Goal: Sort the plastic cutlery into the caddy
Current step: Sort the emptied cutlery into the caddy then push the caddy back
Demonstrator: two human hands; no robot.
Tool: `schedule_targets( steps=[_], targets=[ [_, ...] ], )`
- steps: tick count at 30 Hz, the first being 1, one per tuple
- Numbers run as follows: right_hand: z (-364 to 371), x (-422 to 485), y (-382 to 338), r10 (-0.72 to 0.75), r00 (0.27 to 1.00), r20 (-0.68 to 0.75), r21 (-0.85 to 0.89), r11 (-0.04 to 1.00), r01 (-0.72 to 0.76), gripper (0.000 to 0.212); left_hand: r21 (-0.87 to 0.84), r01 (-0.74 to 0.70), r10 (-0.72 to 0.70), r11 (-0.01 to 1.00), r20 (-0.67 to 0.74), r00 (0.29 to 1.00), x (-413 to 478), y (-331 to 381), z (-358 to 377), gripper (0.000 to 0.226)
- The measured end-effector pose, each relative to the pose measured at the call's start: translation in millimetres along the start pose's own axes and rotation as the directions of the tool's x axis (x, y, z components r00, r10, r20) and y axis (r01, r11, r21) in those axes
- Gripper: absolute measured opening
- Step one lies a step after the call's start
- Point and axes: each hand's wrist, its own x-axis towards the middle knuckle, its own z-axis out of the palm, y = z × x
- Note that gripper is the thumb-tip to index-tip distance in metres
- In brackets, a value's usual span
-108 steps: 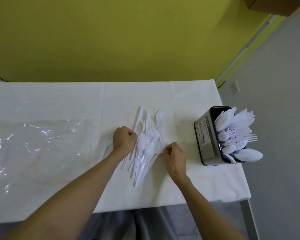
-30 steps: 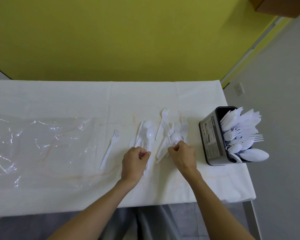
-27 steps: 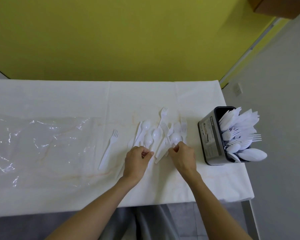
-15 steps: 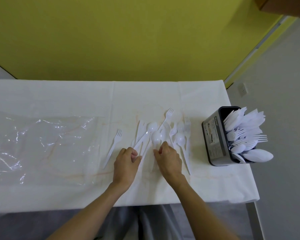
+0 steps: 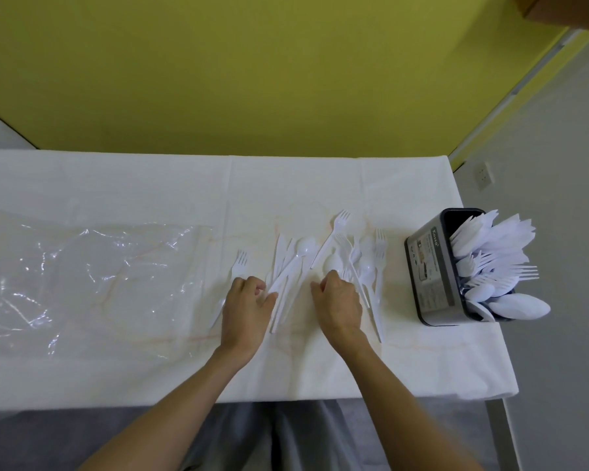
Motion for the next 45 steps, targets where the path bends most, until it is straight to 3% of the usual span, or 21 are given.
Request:
schedule_targets(
  steps=[3, 7, 14, 18, 22, 25, 28, 30, 35, 41, 45],
  targets=[
    [9.2, -2.7, -15.7, -0.009, 0.998, 0.065, 0.088, 0.996, 0.003, 0.033, 0.002, 0.044, -0.044, 0.999, 0.027, 0.999, 3.2, -1.1, 0.7, 0.008],
    [15.9, 6.6, -14.5, 0.066, 0.995, 0.071, 0.247, 0.966, -0.082, 0.029, -0.079, 0.097, -0.101, 0.992, -0.037, 0.994, 0.7, 5.0, -4.0, 0.01],
    [-9.9, 6.5, 11.0, 0.225, 0.968, -0.113, 0.38, 0.91, -0.167, 0.038, -0.164, 0.044, -0.029, 0.986, 0.095, 0.995, -18.0, 28.9, 16.5, 0.012],
    [-14.8, 1.9, 17.6, 0.213, 0.962, -0.168, 0.357, 0.923, -0.142, 0.025, -0.14, 0.009, 0.015, 0.99, 0.17, 0.985, -21.7, 31.8, 26.7, 0.017],
    [-0.6, -10.6, 3.2, -0.007, 0.998, -0.064, 0.245, 0.969, 0.023, 0.013, -0.056, 0.034, -0.037, 0.998, -0.056, 0.998, -19.4, 9.0, 10.6, 0.016],
    [11.5, -8.7, -12.7, -0.052, 0.998, 0.029, 0.135, 0.99, 0.047, 0.031, -0.015, 0.141, -0.141, 0.99, -0.035, 0.989, -13.8, -10.1, 0.3, 0.023],
    [15.9, -2.2, -24.0, -0.016, 0.998, 0.065, 0.069, 0.998, 0.012, 0.053, -0.004, 0.114, -0.114, 0.994, 0.002, 0.994, -8.3, -20.1, -2.8, 0.013],
    [17.2, 1.6, -29.4, -0.001, 0.997, 0.075, 0.075, 0.997, -0.004, 0.056, -0.034, 0.135, -0.135, 0.99, 0.007, 0.991, -7.5, -21.0, -4.9, 0.012],
    [23.6, 11.4, -38.6, 0.057, 0.991, 0.121, 0.251, 0.964, -0.086, 0.035, -0.051, 0.208, -0.205, 0.977, 0.049, 0.978, -11.6, -21.2, -14.3, 0.01],
    [23.9, 7.0, -37.6, 0.093, 0.984, 0.151, 0.374, 0.916, -0.144, 0.027, 0.061, 0.121, -0.123, 0.991, 0.044, 0.991, -9.7, -21.5, -15.6, 0.019],
    [22.2, 1.8, -36.1, 0.09, 0.985, 0.145, 0.333, 0.933, -0.134, 0.02, 0.077, 0.069, -0.075, 0.995, 0.078, 0.994, 7.9, -14.2, -12.5, 0.022]
  ],
)
